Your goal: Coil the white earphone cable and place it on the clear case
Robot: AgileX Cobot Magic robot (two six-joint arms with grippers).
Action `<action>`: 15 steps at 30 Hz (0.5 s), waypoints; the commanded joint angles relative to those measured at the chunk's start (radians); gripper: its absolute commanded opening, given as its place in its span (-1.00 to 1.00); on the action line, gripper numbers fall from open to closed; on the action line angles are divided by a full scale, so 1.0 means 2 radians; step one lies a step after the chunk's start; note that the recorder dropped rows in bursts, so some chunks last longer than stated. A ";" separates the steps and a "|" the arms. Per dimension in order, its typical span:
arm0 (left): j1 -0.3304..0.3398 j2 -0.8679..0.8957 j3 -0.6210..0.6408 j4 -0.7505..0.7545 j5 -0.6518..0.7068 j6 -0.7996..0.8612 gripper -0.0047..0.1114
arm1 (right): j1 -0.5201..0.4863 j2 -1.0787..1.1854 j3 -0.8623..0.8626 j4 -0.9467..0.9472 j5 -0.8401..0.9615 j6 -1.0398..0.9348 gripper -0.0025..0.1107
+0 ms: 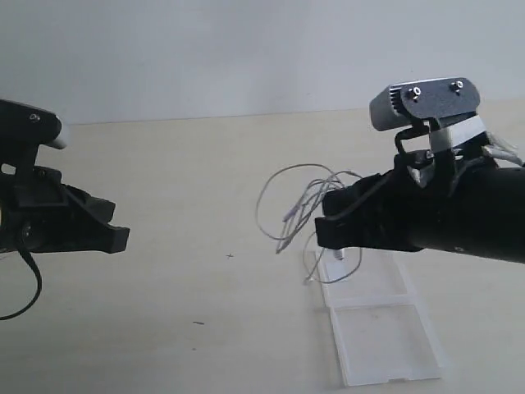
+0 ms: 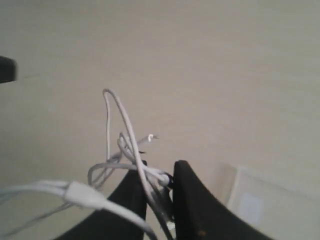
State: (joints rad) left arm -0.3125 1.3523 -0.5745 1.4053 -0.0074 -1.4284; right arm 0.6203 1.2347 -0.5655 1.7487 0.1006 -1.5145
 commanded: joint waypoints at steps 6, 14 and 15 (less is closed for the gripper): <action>0.001 -0.001 0.002 -0.003 -0.017 -0.007 -0.92 | -0.012 0.013 -0.107 -0.700 0.283 0.613 -0.96; 0.001 -0.001 0.002 -0.003 -0.029 -0.011 -0.92 | -0.012 0.019 -0.250 -0.926 0.411 0.818 -0.96; 0.001 -0.001 0.002 -0.003 -0.029 -0.012 -0.92 | -0.012 0.024 -0.265 -0.926 0.432 0.825 -0.96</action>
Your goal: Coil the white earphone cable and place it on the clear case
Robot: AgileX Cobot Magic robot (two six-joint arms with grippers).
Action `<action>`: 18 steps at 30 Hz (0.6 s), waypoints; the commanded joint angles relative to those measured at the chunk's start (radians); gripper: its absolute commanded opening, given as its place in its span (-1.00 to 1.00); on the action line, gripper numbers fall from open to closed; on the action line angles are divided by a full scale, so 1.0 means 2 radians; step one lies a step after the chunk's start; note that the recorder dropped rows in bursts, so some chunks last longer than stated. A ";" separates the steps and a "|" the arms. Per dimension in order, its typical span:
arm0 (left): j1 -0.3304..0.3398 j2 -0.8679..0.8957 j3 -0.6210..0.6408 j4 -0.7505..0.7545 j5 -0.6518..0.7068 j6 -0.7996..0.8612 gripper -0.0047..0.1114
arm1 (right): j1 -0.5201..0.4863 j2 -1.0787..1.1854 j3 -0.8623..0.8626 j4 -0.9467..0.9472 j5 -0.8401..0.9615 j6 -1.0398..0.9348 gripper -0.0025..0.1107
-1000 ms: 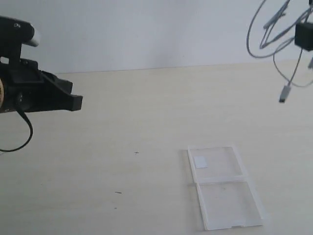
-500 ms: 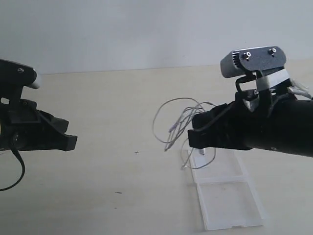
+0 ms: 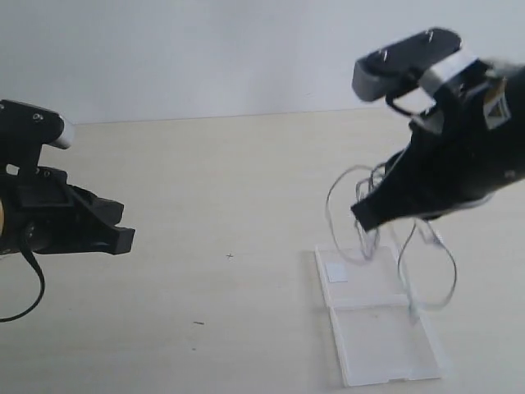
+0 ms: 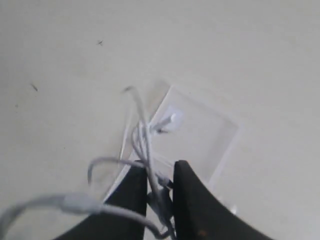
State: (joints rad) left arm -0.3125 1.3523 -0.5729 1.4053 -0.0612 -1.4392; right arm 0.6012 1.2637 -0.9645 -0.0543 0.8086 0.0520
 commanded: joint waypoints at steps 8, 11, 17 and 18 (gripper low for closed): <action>0.001 -0.001 0.002 -0.003 -0.010 -0.013 -0.92 | -0.002 0.081 -0.177 -0.022 0.206 0.043 -0.96; 0.001 -0.001 0.002 -0.003 -0.010 -0.013 -0.92 | -0.002 0.111 -0.194 -0.017 0.206 0.039 -0.96; 0.001 -0.001 0.002 -0.001 -0.011 -0.013 -0.92 | -0.002 0.133 -0.198 -0.004 0.206 0.039 -0.96; 0.001 -0.001 0.002 -0.001 -0.011 -0.013 -0.92 | -0.002 0.132 -0.198 -0.004 0.206 0.039 -0.96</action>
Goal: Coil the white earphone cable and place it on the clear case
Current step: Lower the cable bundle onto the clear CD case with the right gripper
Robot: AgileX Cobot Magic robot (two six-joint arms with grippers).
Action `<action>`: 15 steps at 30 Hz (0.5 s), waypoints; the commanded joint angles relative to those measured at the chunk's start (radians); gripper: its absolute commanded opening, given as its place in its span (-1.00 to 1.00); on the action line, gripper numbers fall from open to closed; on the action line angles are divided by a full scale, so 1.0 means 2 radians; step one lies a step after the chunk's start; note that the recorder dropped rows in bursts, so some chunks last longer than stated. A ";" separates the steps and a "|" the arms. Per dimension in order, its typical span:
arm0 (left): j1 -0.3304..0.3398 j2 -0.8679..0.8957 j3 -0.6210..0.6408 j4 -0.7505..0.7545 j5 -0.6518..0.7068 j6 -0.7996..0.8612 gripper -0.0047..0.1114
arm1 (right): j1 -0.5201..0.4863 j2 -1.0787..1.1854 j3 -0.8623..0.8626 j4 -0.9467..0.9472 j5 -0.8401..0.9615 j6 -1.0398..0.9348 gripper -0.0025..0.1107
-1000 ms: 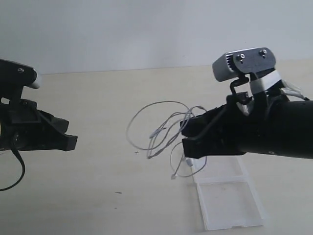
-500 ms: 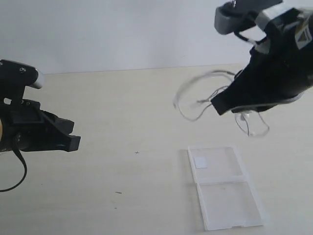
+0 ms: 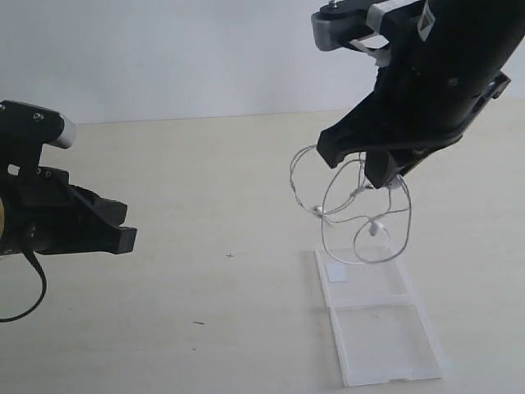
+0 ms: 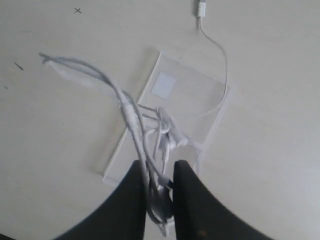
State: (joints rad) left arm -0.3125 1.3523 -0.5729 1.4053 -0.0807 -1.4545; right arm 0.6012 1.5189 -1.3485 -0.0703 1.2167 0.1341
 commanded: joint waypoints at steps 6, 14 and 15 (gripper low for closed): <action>0.001 -0.001 0.002 -0.001 -0.002 -0.007 -0.92 | -0.002 -0.007 -0.008 0.004 0.002 -0.002 -0.96; 0.001 -0.001 0.002 -0.001 -0.002 -0.007 -0.92 | -0.002 -0.008 -0.008 -0.004 0.001 -0.012 -0.96; 0.001 -0.001 0.002 -0.001 -0.002 -0.007 -0.92 | -0.002 -0.008 -0.008 -0.008 0.001 -0.012 -0.96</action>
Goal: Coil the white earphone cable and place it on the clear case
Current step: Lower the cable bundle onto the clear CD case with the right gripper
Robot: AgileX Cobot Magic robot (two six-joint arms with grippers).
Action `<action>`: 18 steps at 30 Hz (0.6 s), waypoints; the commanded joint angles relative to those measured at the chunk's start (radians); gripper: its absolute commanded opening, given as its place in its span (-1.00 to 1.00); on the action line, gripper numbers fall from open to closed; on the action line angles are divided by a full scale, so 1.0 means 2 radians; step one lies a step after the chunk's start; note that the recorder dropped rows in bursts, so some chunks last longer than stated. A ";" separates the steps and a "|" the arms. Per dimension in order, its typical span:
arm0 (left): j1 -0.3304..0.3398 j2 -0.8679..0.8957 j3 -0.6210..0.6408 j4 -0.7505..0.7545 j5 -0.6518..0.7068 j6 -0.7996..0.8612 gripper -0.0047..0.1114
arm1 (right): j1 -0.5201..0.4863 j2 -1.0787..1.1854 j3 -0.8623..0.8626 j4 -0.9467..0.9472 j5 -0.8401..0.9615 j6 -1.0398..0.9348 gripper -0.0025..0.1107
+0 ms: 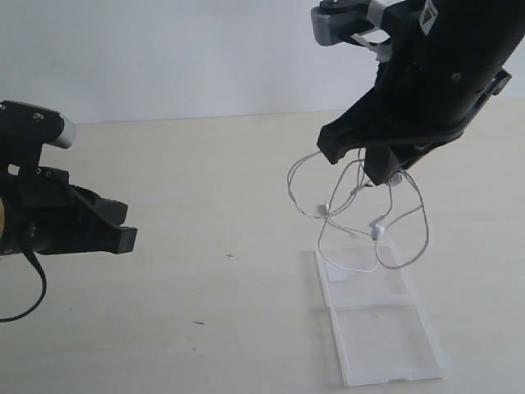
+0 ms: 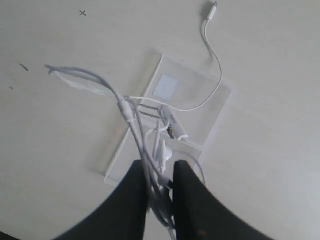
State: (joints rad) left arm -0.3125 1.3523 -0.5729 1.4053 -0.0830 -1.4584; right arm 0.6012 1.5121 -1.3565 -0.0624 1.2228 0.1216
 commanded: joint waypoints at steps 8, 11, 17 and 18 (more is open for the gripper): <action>0.001 -0.001 0.002 -0.001 -0.001 -0.005 -0.92 | -0.002 -0.005 -0.004 -0.013 -0.001 -0.012 -0.96; 0.001 -0.001 0.002 -0.001 -0.001 -0.005 -0.92 | -0.002 -0.005 -0.004 -0.013 -0.001 -0.013 -0.96; 0.001 -0.001 0.002 -0.001 -0.001 -0.005 -0.92 | -0.002 -0.005 -0.004 -0.013 -0.001 -0.014 -0.96; 0.001 -0.001 0.002 -0.001 -0.001 -0.005 -0.92 | -0.002 -0.005 -0.004 -0.013 -0.001 -0.014 -0.96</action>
State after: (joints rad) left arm -0.3125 1.3523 -0.5729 1.4053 -0.0847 -1.4584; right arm 0.6012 1.5121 -1.3565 -0.0764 1.2228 0.1007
